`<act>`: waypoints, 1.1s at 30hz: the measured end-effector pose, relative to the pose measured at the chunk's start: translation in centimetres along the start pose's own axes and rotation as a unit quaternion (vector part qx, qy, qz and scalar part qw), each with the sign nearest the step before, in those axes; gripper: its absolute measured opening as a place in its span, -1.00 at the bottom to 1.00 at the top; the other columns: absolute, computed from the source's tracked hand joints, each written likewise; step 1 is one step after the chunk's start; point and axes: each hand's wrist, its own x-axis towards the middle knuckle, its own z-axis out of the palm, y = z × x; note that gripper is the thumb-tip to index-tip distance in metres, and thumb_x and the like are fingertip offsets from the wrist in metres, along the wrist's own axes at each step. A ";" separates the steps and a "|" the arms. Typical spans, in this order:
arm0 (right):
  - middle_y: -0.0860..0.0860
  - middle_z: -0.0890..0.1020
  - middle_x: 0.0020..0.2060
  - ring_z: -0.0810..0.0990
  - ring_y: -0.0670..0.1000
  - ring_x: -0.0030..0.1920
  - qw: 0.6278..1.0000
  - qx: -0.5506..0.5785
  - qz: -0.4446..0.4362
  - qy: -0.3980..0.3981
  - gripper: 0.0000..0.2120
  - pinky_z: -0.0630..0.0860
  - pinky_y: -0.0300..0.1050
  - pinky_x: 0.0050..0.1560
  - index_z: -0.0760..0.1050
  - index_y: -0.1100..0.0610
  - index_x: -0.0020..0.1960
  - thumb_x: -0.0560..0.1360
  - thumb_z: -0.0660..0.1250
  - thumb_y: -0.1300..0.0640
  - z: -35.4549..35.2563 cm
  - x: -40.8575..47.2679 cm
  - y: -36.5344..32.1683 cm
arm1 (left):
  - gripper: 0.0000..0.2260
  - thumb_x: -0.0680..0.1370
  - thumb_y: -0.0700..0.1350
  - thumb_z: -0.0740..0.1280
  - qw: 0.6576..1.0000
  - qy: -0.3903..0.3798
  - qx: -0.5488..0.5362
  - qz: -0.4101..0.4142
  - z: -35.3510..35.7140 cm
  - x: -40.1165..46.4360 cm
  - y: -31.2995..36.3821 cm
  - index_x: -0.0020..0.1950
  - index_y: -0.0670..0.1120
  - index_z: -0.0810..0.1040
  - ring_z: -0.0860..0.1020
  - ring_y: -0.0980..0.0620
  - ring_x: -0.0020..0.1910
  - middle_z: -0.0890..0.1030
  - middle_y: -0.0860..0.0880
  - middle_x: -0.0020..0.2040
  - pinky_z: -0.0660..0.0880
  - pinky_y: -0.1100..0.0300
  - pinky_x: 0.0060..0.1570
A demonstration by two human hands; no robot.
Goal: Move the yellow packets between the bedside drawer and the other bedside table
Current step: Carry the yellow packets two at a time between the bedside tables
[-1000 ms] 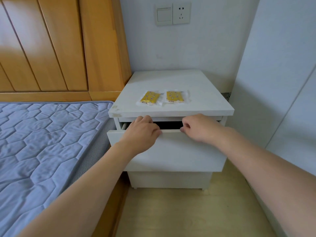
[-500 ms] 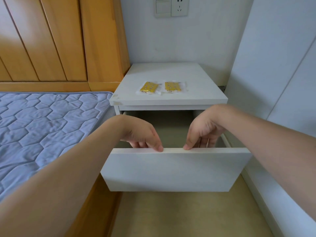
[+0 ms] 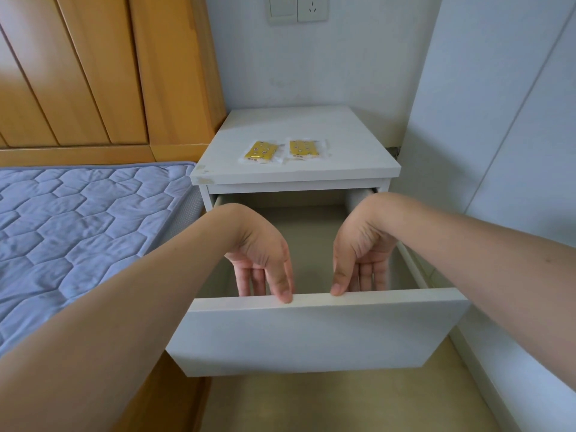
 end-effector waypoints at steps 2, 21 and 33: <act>0.11 0.70 -0.06 0.68 0.09 -0.05 0.997 -0.045 -0.041 -0.051 -0.78 0.47 0.15 0.29 0.61 0.20 0.07 0.54 0.35 0.07 -0.5 -0.6 -0.2 | -0.79 0.53 -0.20 0.42 1.000 -0.014 -0.005 -0.004 0.1 0.1 0.1 0.16 -0.12 0.61 0.65 -0.13 0.04 0.69 -0.13 0.01 0.56 -0.11 0.17; 0.17 0.60 0.01 0.59 0.18 -0.07 0.800 0.079 -0.116 0.583 -0.68 0.43 -0.13 -0.18 0.49 0.20 0.02 0.52 0.27 -0.07 -14.0 0.5 -5.7 | -0.77 0.56 -0.04 0.18 0.755 0.649 -0.055 -0.071 -13.7 2.6 -0.6 0.03 -0.19 0.45 0.48 -0.16 0.06 0.50 -0.19 0.16 0.38 0.10 -0.11; 0.10 0.52 0.18 0.52 0.15 0.15 0.792 0.239 -0.124 0.548 -0.42 0.51 0.04 0.18 0.39 0.14 0.26 0.34 0.47 -0.04 -17.2 5.4 -7.8 | -0.51 0.49 0.15 0.31 0.736 0.657 -0.150 -0.065 -16.9 6.0 -2.2 0.33 -0.08 0.38 0.46 -0.15 0.22 0.51 -0.08 0.22 0.39 -0.05 0.22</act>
